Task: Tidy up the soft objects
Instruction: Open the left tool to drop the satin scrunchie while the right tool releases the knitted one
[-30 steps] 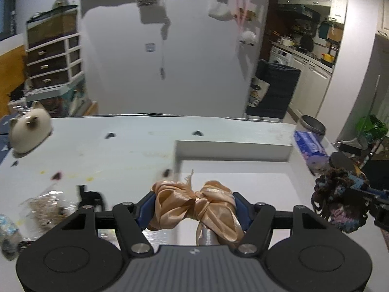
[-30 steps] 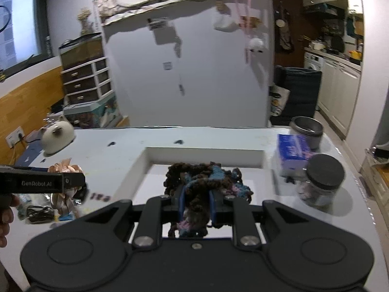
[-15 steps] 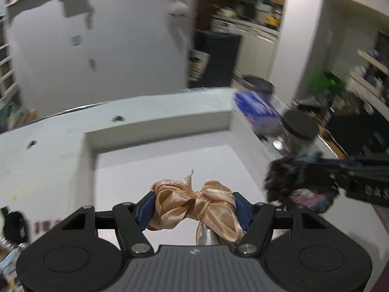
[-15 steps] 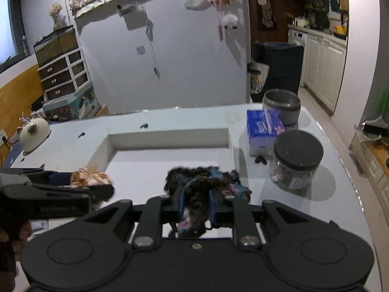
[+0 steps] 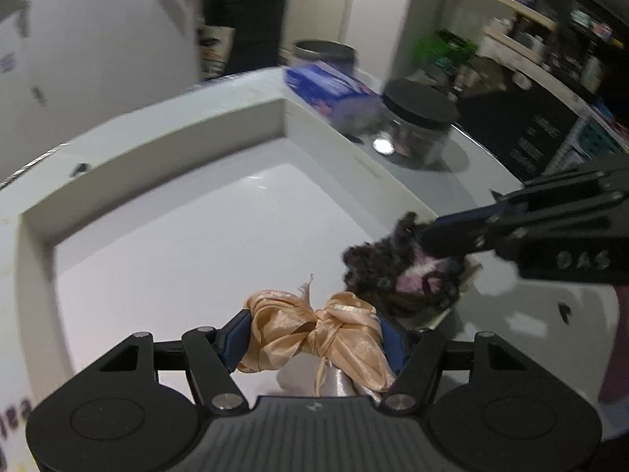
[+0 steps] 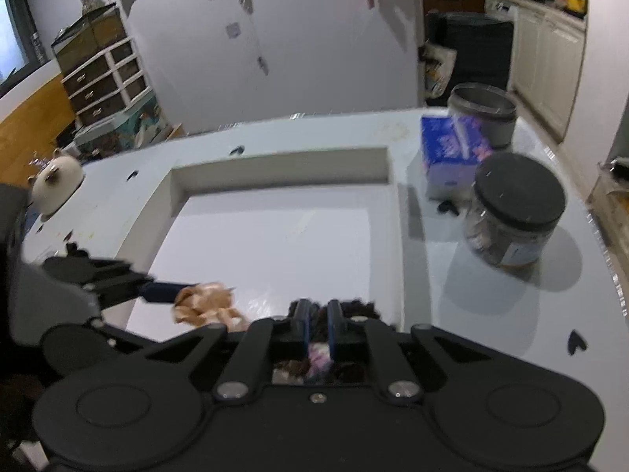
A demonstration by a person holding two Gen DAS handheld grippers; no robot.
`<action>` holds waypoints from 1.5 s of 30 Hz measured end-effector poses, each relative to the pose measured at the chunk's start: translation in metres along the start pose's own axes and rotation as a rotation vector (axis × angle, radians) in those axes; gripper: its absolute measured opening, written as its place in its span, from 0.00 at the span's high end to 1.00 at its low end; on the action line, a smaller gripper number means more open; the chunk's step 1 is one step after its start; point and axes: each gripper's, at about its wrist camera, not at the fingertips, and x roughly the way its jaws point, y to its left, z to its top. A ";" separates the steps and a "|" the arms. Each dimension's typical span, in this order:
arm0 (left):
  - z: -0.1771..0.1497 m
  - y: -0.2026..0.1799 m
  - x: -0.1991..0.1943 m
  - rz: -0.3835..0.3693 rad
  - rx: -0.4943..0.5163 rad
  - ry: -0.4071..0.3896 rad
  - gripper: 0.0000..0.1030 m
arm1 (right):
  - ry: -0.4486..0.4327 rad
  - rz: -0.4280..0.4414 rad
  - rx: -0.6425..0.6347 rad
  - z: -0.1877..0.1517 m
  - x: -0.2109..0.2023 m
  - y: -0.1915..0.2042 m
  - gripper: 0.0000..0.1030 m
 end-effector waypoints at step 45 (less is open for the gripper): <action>0.009 0.010 0.006 -0.092 -0.059 0.133 0.66 | 0.061 -0.078 0.060 -0.018 0.003 -0.002 0.87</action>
